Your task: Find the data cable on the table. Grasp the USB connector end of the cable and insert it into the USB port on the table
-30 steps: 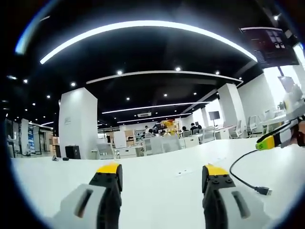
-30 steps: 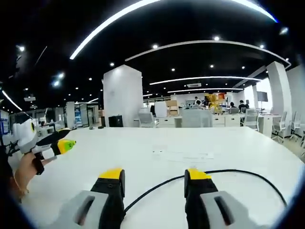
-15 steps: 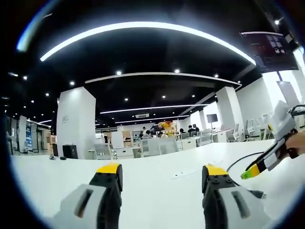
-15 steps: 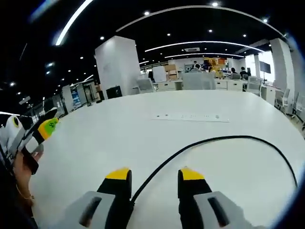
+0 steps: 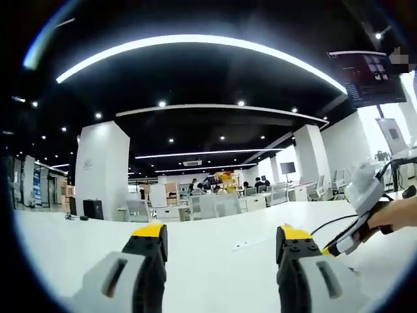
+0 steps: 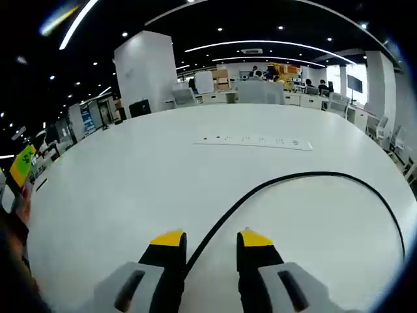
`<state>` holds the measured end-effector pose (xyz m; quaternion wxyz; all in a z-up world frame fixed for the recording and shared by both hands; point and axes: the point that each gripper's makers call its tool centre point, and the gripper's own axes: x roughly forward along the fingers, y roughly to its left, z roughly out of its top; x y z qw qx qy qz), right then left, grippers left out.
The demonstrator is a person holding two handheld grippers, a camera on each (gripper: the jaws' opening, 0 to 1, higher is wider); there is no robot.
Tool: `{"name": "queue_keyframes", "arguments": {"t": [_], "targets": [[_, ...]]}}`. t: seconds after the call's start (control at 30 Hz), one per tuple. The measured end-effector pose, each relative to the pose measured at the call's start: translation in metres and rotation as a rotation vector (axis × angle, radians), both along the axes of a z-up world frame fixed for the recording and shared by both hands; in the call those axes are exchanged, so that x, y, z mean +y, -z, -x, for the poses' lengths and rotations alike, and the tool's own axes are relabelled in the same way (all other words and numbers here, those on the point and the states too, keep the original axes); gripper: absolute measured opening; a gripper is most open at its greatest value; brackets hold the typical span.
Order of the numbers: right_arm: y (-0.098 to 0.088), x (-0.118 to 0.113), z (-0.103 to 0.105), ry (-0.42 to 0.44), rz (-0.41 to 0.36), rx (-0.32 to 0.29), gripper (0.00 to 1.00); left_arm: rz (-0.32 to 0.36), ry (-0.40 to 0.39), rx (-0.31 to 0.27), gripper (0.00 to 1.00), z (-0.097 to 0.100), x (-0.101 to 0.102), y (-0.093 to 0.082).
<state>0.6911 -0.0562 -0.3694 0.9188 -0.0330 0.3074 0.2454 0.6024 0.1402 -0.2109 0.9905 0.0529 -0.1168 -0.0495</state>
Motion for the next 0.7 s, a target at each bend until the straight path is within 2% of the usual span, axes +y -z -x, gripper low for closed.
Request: {"name": "queue_keyframes", "arguments": {"t": [0.2,0.4,0.5,0.7], "targets": [[0.005,0.002,-0.002,0.014,0.066,-0.001,0.26,0.021,0.014,-0.008,0.68,0.002,0.001,-0.003],[0.012,0.004,-0.001,0.024,0.065,0.026,0.21,0.036,0.016,-0.024,0.68,0.004,0.004,-0.008],[0.011,0.004,-0.002,0.025,0.071,0.023,0.16,0.038,0.013,-0.026,0.67,0.003,0.005,-0.008],[0.011,0.001,-0.006,0.042,0.076,0.018,0.13,0.033,0.016,-0.024,0.67,0.002,0.005,-0.008]]}}
